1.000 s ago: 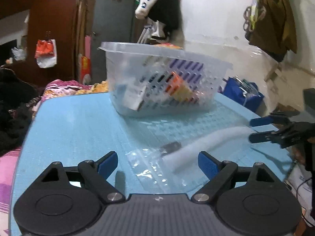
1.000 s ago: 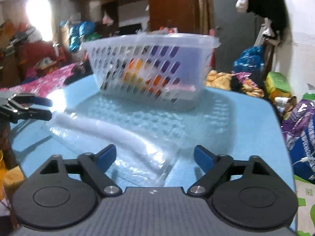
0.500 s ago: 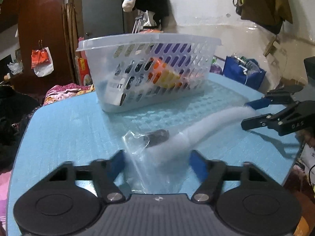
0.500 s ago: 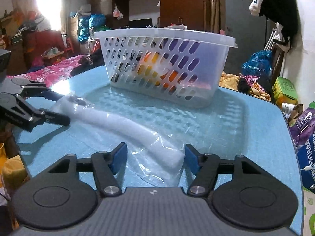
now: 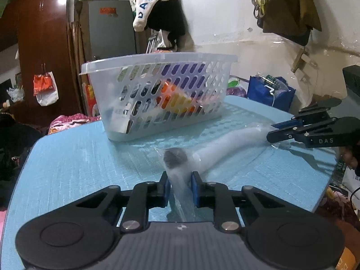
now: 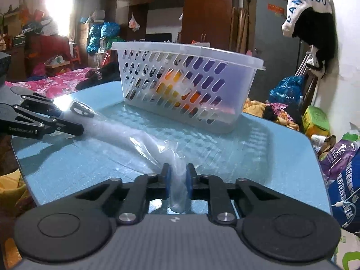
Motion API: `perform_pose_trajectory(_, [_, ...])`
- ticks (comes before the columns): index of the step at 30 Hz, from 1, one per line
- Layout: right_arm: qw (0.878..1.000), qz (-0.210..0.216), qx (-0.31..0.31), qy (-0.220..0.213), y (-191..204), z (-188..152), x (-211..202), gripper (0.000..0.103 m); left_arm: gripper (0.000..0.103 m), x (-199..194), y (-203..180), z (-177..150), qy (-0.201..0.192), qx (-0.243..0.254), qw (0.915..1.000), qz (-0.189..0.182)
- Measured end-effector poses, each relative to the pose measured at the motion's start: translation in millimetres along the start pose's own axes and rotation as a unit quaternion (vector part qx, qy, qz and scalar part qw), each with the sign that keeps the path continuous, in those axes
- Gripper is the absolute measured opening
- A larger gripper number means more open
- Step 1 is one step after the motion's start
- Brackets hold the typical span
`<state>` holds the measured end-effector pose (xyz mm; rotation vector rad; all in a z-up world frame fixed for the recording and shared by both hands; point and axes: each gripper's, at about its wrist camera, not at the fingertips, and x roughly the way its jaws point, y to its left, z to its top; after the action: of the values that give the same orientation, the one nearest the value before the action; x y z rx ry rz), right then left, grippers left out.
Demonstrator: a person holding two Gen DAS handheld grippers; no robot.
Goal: Organize objects
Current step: 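Lift the plastic bag with both grippers and carry it over the basket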
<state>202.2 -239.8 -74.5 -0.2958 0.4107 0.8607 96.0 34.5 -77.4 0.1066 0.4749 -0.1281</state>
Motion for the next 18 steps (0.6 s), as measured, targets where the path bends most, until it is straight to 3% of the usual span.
perform_pose_trajectory(18, [0.998, -0.008, 0.011, -0.058, 3, 9, -26, 0.01, 0.022, -32, -3, 10, -0.077, 0.005, 0.997, 0.001])
